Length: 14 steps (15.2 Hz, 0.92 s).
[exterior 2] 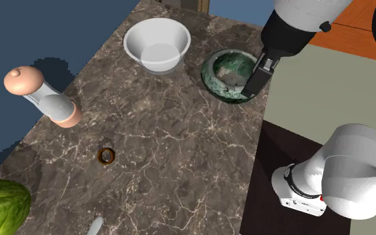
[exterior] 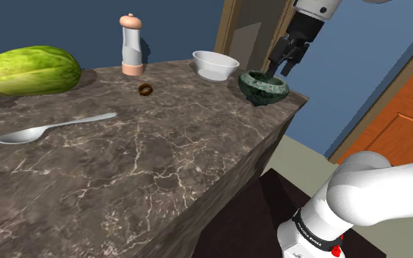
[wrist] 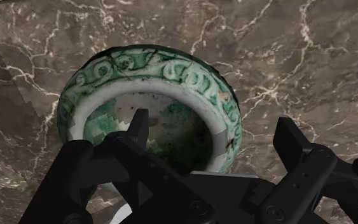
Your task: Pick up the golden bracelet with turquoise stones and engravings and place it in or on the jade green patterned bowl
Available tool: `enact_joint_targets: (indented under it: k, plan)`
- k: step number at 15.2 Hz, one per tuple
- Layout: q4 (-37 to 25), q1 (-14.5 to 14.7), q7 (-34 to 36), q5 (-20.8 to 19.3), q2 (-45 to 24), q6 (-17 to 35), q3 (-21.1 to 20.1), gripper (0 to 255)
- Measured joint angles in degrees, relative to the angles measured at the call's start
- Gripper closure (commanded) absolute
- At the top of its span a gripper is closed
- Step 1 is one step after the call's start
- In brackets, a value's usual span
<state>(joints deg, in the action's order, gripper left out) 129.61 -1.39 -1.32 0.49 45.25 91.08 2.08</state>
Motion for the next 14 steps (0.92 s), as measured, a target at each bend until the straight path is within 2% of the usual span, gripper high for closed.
enact_joint_targets:
  k: [3, 14]
  plan:
    - [0.3, 0.4, 1.5, 0.8, -0.8, 1.5, -1.3, 0]
    - [-1.8, 2.6, 14.0, 4.8, -12.6, 15.3, -12.6, 0]
